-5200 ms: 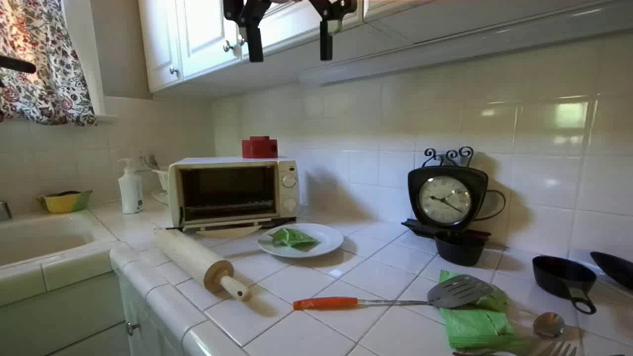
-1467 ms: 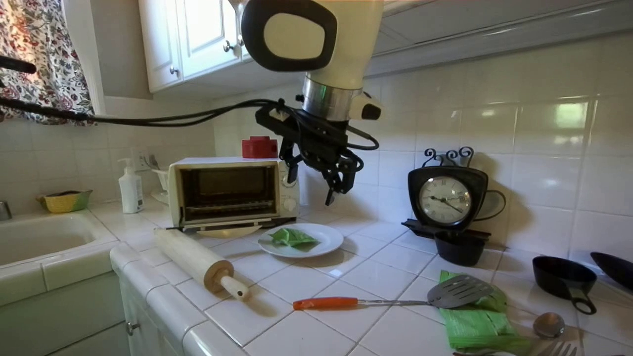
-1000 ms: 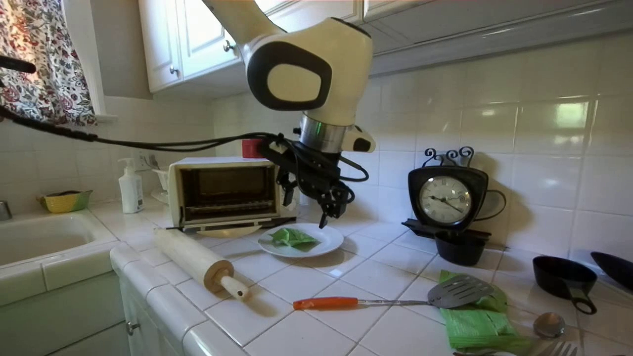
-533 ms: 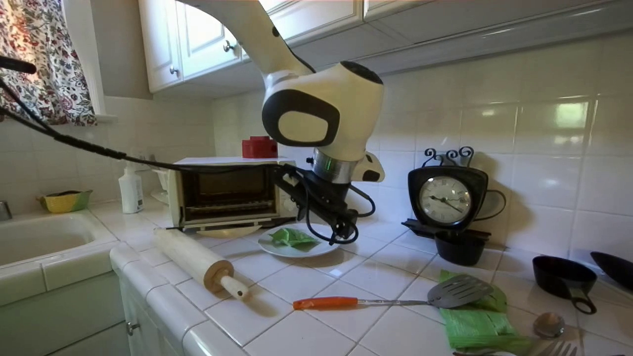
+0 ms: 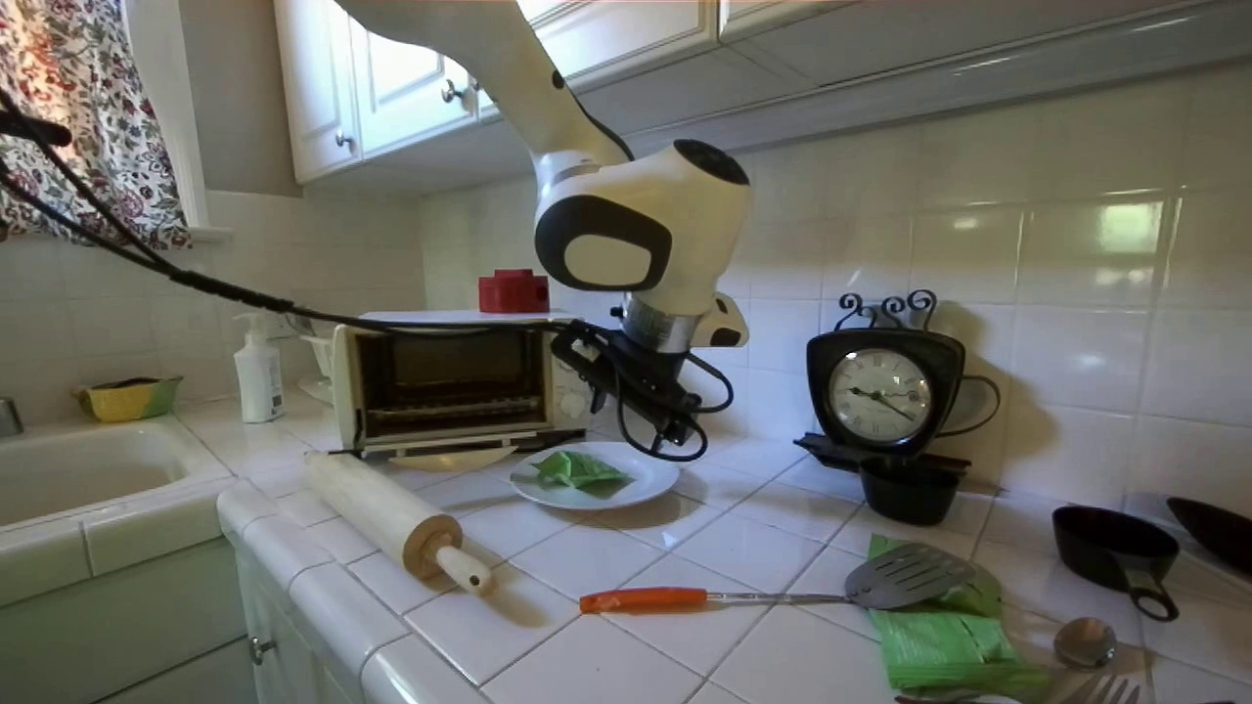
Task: Move the green packet from the plate to the mini oven
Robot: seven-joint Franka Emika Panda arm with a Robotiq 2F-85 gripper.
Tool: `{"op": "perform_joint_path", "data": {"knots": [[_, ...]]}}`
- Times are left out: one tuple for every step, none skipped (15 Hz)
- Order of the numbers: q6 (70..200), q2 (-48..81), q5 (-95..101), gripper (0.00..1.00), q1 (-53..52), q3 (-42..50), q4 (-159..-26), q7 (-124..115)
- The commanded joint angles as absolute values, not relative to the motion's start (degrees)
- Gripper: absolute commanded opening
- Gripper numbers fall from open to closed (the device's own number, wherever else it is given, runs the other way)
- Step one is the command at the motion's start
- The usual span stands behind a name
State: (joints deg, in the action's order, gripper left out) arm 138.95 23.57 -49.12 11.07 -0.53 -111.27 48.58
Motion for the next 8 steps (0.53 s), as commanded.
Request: {"op": "perform_joint_path", "data": {"knots": [[138.25, 26.10, -47.48, 1.00, 9.66, -2.12, -108.01, 47.71], [138.57, 26.21, -47.86, 1.00, 9.43, -2.56, -108.31, 47.95], [138.73, 26.10, -48.21, 1.00, 9.26, -2.85, -108.63, 48.04], [139.52, 25.72, -48.83, 1.00, 9.15, -3.05, -109.61, 48.10], [140.17, 25.27, -49.21, 1.00, 9.11, -3.13, -110.42, 48.02], [140.65, 24.79, -49.66, 1.00, 9.22, -3.12, -111.17, 48.03], [141.11, 24.39, -50.20, 1.00, 9.43, -3.16, -111.85, 48.20], [141.67, 24.18, -50.47, 1.00, 9.48, -3.17, -112.43, 48.19]]}}
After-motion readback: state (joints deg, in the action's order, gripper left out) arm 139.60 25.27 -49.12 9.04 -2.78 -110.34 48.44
